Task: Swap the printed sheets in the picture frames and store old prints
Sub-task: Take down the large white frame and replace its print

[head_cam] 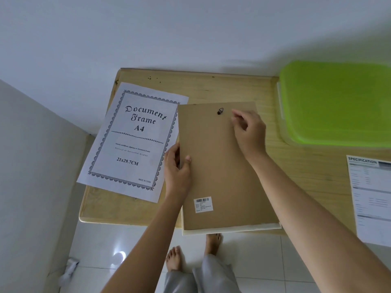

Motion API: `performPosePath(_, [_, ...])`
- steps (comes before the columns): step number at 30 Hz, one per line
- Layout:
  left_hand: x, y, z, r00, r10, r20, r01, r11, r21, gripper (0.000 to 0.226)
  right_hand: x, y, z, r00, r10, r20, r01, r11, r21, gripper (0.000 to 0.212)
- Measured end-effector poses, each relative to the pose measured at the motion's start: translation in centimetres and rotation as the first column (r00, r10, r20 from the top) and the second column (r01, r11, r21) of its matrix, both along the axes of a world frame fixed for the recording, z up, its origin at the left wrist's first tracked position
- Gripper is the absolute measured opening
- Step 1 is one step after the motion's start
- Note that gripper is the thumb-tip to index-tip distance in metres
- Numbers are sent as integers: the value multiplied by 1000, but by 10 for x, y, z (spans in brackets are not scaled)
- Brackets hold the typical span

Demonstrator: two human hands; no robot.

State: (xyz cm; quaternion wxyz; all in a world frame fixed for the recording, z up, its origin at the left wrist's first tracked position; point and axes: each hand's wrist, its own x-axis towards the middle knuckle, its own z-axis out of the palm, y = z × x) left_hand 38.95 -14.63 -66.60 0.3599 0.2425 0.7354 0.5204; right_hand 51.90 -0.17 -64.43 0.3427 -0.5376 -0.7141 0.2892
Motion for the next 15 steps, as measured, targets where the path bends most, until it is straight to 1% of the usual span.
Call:
performPosePath(2, [0,-1,1,1000,-1,1,1,1000,9,40,26,-11,-1,993,-114,-23,113,993,-23,23])
performPosePath(4, [-1,-1,1,1000,2,8,-2,1000,8,41,50,-25,-3,967,-253,-34,248,964,-97,21])
performPosePath(6, [-1,-1,1,1000,15,17,-15,1000,4,43,70,-40,-10,947,-319,-21,313,938,-148,19])
performPosePath(9, [-1,1,3,999,15,29,-15,1000,10,43,86,-53,-17,951,-309,-10,302,934,-190,18])
performPosePath(13, [-1,1,8,998,36,60,-37,999,2,42,89,-54,-17,957,-287,-49,266,930,-252,19])
performPosePath(15, [-1,1,9,996,38,77,-38,999,-4,41,91,-54,-18,958,-278,-63,254,933,-254,19])
